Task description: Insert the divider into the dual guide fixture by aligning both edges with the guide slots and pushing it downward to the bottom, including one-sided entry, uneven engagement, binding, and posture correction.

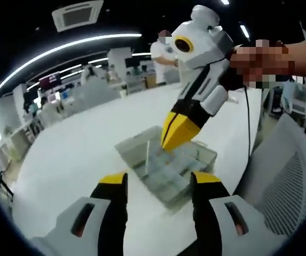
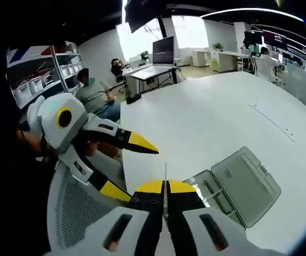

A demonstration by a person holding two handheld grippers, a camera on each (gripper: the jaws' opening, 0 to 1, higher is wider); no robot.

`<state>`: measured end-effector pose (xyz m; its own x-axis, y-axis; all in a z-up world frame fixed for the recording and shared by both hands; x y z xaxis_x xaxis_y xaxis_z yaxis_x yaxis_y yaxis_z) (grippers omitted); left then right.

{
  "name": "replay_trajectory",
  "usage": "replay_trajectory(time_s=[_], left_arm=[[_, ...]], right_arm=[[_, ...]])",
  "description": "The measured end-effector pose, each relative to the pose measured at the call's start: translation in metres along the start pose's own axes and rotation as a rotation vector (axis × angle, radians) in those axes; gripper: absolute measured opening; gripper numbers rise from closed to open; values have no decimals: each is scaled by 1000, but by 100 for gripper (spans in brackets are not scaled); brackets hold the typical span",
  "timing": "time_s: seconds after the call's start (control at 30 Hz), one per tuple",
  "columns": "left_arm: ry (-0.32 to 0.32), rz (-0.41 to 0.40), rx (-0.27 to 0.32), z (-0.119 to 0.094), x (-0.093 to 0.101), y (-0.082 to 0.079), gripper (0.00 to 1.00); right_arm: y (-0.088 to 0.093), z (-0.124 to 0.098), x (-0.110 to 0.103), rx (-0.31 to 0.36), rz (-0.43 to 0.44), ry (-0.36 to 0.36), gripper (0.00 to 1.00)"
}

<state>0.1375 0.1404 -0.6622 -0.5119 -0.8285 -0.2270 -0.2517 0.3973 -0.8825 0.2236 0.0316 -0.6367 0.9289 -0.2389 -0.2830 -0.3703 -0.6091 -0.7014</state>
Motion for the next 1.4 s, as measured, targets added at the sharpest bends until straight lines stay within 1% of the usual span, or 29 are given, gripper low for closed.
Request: replay_trajectory(time_s=[0.1, 0.2, 0.33, 0.43, 0.57, 0.7, 0.83, 0.9, 0.97, 1.13, 1.3, 1.4], left_arm=[[10, 2, -3, 3, 1, 2, 49], [7, -24, 4, 3, 1, 2, 49], [11, -71, 5, 3, -1, 3, 53], [15, -64, 2, 3, -2, 4, 55], [15, -72, -6, 2, -3, 4, 57], [24, -119, 21, 1, -5, 4, 60], [21, -121, 25, 1, -7, 3, 62], [21, -125, 23, 2, -7, 3, 63], [23, -127, 24, 1, -8, 4, 63], [24, -133, 15, -1, -8, 7, 63], [22, -142, 12, -1, -11, 8, 63], [8, -139, 17, -1, -13, 7, 62]], right_arm=[[-2, 0, 3, 4, 15, 2, 0], [-6, -1, 5, 16, 1, 8, 0], [-9, -1, 8, -10, -10, -3, 0], [-11, 0, 10, -29, -37, 6, 0], [-15, 5, 13, -36, -52, -5, 0], [-15, 8, 16, -58, -85, 0, 0], [-13, 10, 18, -78, -106, -12, 0], [-11, 12, 21, -89, -139, -6, 0], [-9, 13, 22, -102, -151, -12, 0], [-7, 14, 24, -112, -182, -6, 0], [-5, 16, 27, -121, -204, -15, 0], [-4, 19, 29, -117, -223, -18, 0]])
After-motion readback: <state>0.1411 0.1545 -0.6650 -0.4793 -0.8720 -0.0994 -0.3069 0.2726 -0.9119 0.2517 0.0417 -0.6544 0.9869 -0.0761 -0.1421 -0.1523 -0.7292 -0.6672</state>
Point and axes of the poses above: the point that each gripper's makers call its tool centre point, and the gripper's own axes: z roughly forward along the fingers, x roughly to its right, y roughly out of its underside, the point moved 8 cm from there along -z, roughly backward along the fingers, and after that the axes turned 8 degrees about z, right-handed, at the moved point
